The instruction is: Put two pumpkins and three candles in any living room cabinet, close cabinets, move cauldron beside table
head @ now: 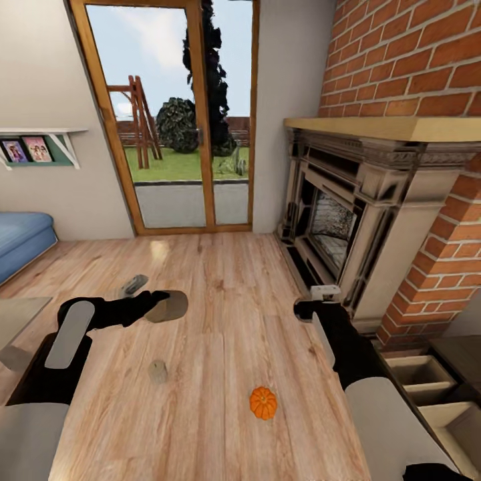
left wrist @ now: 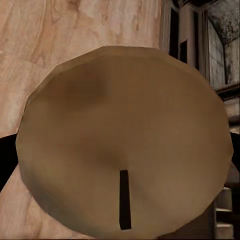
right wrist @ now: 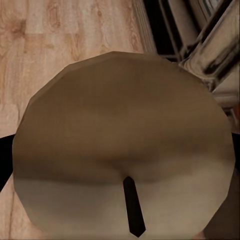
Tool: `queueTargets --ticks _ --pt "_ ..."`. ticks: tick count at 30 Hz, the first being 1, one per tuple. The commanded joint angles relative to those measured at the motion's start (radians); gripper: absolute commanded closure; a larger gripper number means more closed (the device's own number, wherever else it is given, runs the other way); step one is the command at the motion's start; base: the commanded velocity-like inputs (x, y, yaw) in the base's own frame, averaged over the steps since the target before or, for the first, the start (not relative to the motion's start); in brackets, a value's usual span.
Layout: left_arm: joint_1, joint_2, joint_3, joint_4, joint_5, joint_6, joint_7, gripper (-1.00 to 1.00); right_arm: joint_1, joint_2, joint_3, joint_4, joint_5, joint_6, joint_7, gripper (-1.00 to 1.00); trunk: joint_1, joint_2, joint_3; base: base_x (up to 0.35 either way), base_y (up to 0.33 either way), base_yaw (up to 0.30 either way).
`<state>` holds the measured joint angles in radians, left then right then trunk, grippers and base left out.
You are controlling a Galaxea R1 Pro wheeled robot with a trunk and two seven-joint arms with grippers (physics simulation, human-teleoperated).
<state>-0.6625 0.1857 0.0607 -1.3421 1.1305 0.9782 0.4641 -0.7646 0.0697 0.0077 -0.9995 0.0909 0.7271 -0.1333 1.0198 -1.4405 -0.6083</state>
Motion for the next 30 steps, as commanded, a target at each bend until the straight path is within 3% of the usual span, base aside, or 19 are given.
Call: queueTargets --ticks 1,7,30 --pt "0.000 -0.002 -0.003 0.002 0.016 0.009 -0.001 1.00 0.000 -0.001 0.000 -0.001 -0.003 0.000 -0.002 1.00 0.000 0.000 0.001 0.000 0.000 -0.253" --pt "0.029 0.004 -0.005 0.009 0.041 0.027 0.001 1.00 0.007 -0.001 0.000 0.007 -0.003 -0.005 0.000 1.00 0.000 0.000 0.006 0.000 0.000 -0.255" --pt "0.043 0.003 -0.006 0.028 0.043 0.030 0.001 1.00 0.009 -0.003 0.000 0.001 0.003 -0.006 0.000 1.00 0.000 0.000 0.025 0.000 0.000 -0.262"
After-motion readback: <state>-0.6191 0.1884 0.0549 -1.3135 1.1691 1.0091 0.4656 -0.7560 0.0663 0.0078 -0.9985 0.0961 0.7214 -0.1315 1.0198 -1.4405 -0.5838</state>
